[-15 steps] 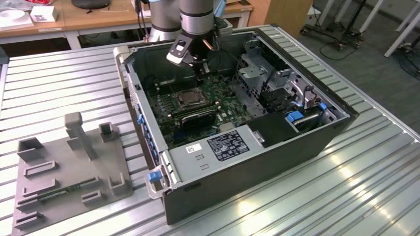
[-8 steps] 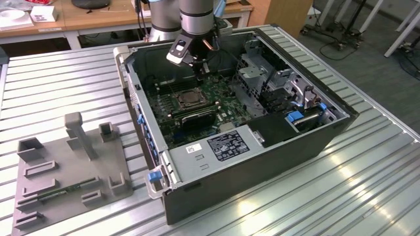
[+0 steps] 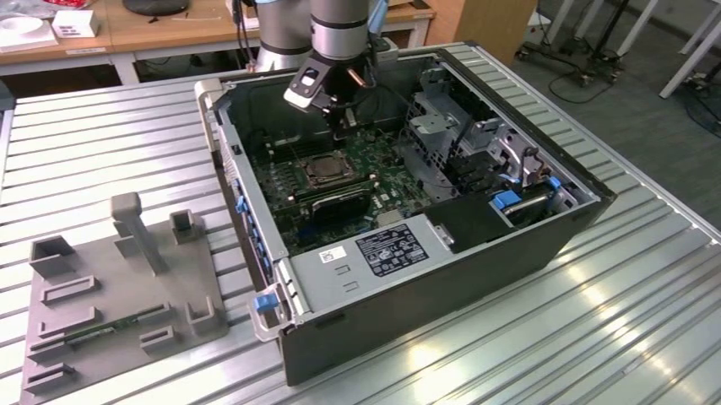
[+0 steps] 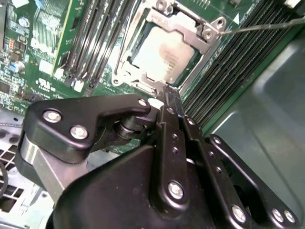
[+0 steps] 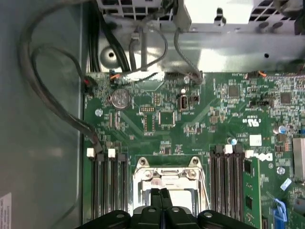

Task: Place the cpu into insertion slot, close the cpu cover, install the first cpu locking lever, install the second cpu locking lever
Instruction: 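Close the cpu cover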

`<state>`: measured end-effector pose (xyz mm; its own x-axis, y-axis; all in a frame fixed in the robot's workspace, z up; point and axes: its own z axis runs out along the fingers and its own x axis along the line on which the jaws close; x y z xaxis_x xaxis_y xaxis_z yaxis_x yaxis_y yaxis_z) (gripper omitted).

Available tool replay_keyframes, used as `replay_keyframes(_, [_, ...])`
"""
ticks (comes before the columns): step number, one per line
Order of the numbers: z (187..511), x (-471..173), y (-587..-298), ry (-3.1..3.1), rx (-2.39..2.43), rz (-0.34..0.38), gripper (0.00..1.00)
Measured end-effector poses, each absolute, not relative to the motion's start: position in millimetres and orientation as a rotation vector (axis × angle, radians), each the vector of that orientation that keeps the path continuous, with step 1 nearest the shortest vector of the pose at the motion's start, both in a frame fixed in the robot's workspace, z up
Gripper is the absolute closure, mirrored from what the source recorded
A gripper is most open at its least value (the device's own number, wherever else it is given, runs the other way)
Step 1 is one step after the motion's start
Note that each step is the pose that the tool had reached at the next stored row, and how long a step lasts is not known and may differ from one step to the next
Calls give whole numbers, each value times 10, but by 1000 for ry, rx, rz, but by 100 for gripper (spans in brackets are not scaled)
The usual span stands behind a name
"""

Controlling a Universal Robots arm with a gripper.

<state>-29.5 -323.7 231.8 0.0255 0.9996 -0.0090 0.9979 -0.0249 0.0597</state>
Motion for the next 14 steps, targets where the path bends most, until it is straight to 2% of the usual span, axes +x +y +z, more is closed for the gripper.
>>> replay_keyframes(5, [2302, -295, -3237, 2179, 2234, 10, 89])
replay_keyframes(14, [2300, -318, -3236, 2181, 2236, 8, 89])
